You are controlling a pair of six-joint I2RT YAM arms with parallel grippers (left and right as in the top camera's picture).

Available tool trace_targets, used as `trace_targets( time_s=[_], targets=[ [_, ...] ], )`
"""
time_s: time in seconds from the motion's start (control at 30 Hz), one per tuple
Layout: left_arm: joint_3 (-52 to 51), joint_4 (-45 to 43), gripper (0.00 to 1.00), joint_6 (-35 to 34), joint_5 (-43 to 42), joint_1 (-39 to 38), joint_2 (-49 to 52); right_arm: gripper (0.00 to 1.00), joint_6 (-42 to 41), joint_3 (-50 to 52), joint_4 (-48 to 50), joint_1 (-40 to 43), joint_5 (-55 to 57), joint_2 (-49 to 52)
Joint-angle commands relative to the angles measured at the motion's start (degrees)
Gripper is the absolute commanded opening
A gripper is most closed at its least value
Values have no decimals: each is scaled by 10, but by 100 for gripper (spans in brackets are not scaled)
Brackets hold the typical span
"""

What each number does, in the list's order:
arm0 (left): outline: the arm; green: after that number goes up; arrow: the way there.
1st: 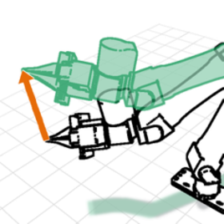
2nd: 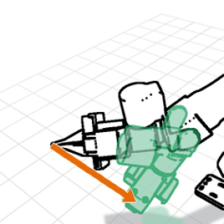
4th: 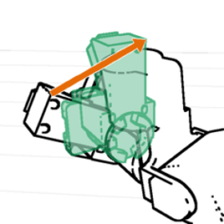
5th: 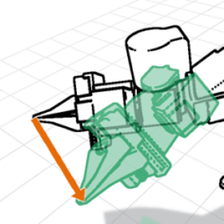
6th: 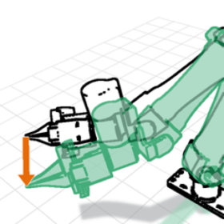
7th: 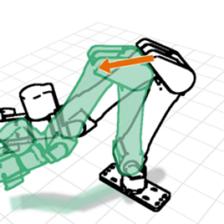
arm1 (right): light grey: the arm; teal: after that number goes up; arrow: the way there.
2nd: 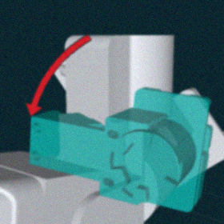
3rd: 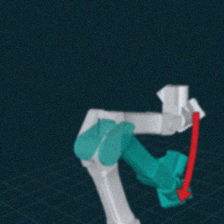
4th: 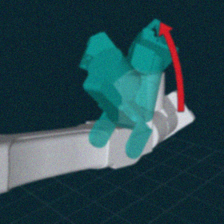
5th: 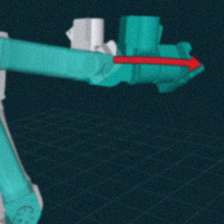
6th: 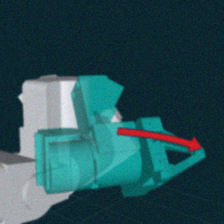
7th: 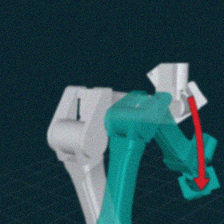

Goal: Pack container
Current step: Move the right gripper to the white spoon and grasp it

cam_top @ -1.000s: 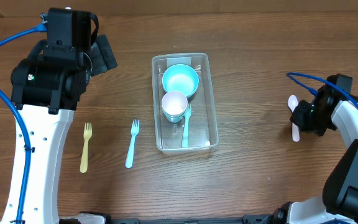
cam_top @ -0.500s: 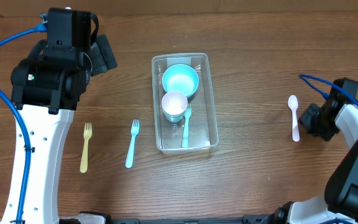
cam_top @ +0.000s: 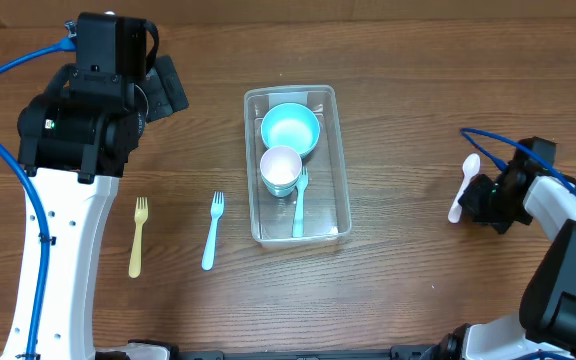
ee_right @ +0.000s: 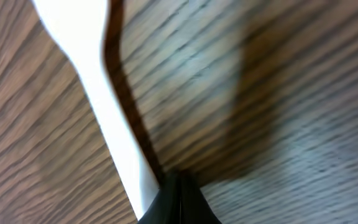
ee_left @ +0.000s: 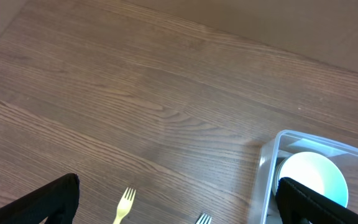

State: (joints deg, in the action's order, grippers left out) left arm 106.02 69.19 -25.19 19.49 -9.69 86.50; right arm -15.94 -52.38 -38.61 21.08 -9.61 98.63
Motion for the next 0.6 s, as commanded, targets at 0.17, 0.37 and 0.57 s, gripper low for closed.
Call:
trace_targets(
  time_s=[0.17, 0.37, 0.57],
  targets=[
    [2, -2, 100, -7, 0, 3, 1, 4, -4, 14, 6, -5, 122, 8],
    [2, -2, 100, -7, 0, 3, 1, 5, 11, 8, 54, -23, 134, 1],
    [2, -2, 100, -7, 0, 3, 1, 29, 29, -20, 63, -65, 136, -72]
  ],
)
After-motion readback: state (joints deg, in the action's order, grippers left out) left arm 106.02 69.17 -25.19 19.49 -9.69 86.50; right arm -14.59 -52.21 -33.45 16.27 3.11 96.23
